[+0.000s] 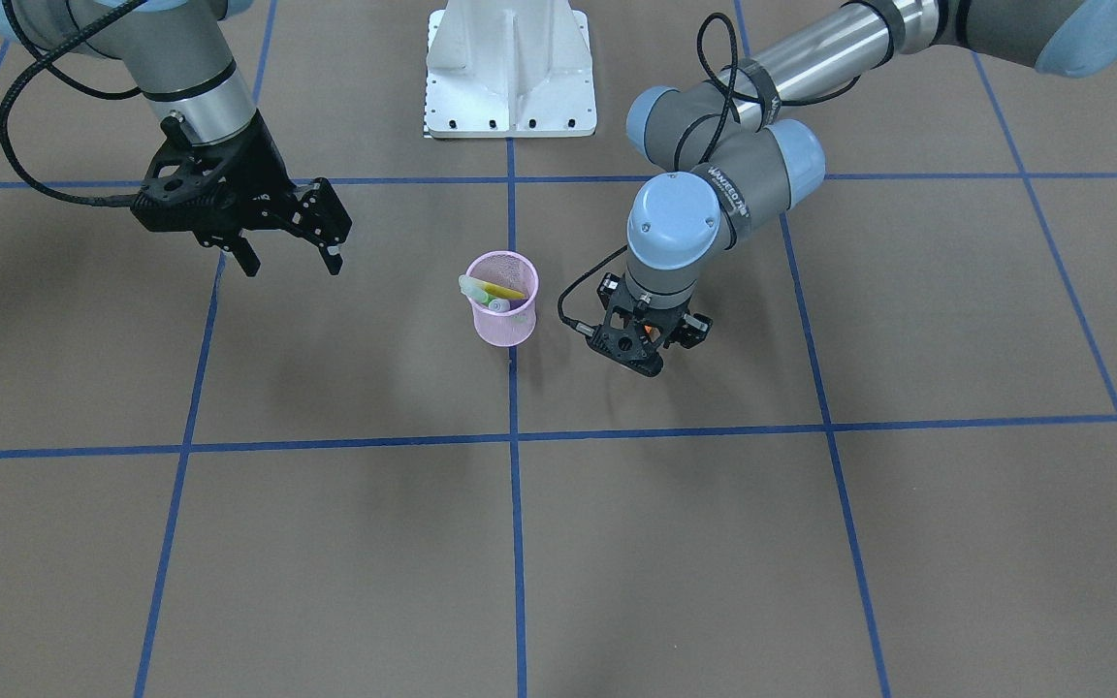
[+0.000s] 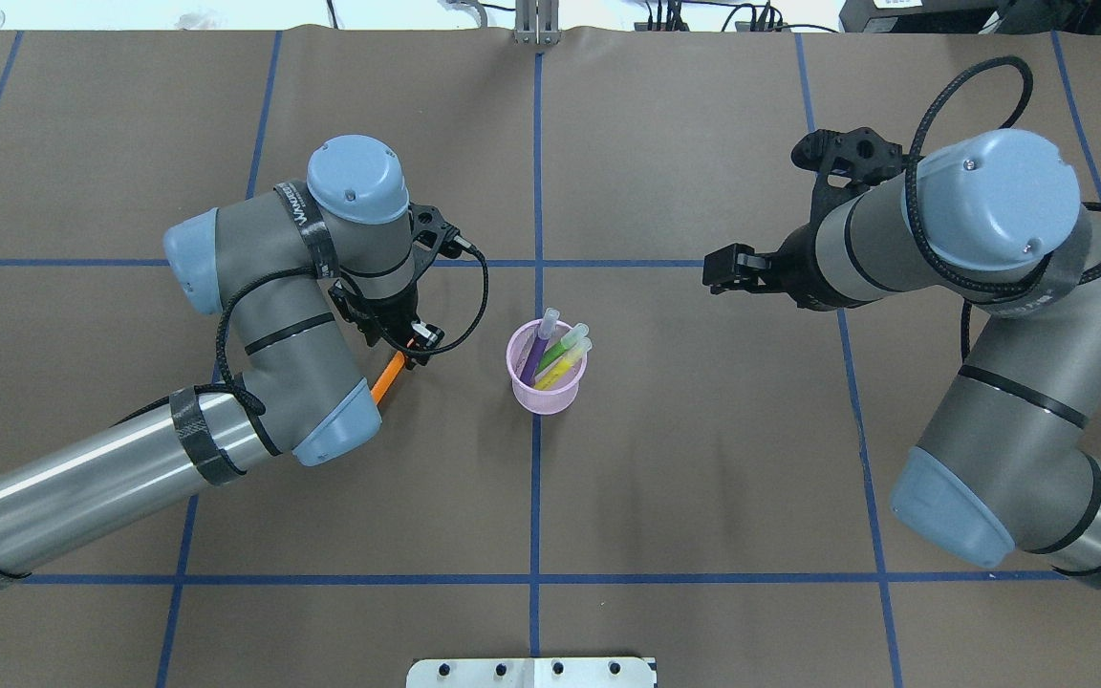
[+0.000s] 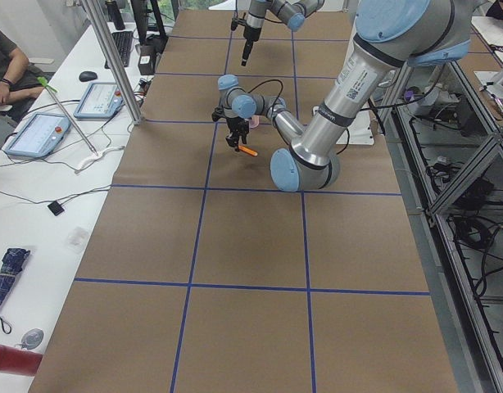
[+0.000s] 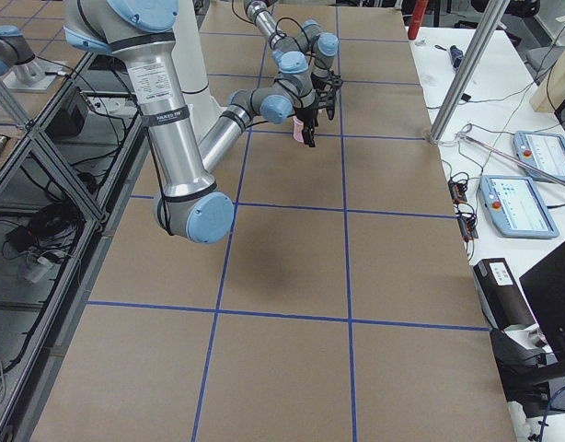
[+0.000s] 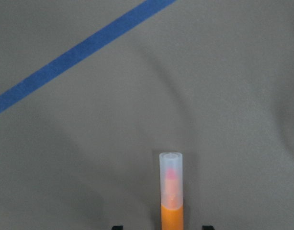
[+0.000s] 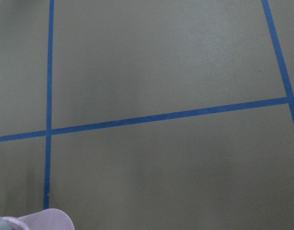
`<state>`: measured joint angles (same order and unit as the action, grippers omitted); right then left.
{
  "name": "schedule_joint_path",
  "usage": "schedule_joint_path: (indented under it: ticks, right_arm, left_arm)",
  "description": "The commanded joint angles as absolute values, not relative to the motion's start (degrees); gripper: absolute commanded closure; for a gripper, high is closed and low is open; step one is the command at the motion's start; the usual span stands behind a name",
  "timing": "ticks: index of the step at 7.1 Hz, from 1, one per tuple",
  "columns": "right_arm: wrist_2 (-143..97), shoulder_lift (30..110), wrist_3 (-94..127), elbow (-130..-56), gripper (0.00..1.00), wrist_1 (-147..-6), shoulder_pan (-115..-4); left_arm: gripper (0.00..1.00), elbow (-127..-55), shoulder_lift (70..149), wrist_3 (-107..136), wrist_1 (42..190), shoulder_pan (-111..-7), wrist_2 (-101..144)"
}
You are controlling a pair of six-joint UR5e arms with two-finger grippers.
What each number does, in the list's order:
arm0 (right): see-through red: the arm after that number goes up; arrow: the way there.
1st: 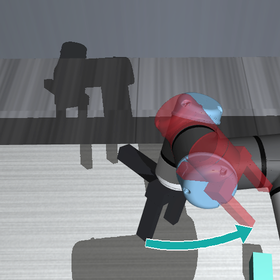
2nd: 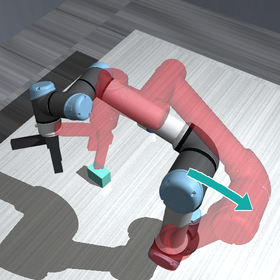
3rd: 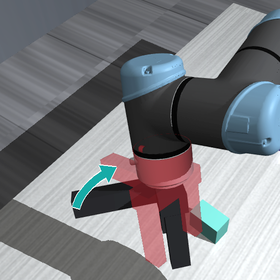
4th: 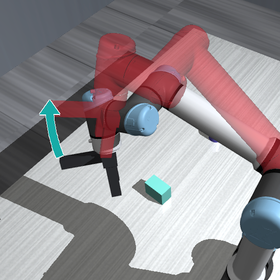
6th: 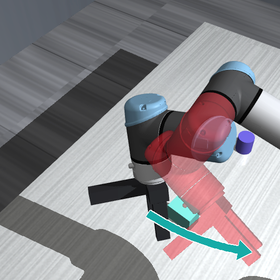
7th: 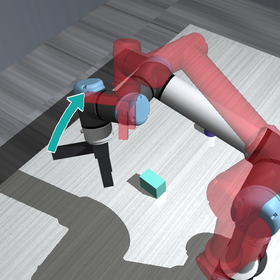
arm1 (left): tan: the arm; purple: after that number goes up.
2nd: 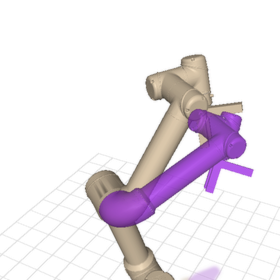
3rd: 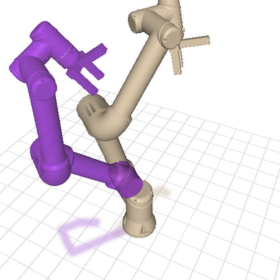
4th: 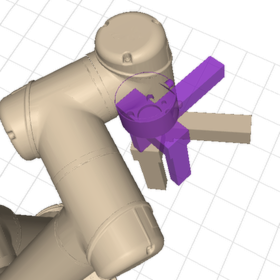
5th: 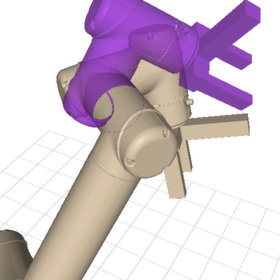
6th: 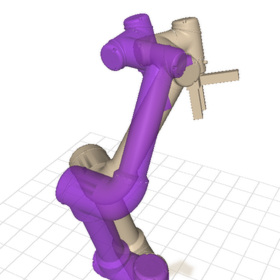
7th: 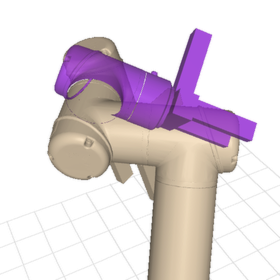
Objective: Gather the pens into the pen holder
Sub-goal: 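Lower the left gripper and grasp the orange highlighter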
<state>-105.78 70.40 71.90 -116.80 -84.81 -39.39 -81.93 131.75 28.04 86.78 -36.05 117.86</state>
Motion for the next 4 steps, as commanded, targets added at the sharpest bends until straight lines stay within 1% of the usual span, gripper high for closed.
schedule_joint_path:
  ticks: [1,4]
  right_arm:
    - [-106.0,70.58,71.72,-116.63,0.0,-84.81,-39.55]
    - [-105.91,70.49,71.72,-115.93,0.0,-84.73,-39.46]
  left_arm:
    - [0.4,-80.86,132.36,28.04,86.75,-35.86,117.86]
    - [0.51,-80.33,132.36,28.39,86.84,-35.42,117.86]
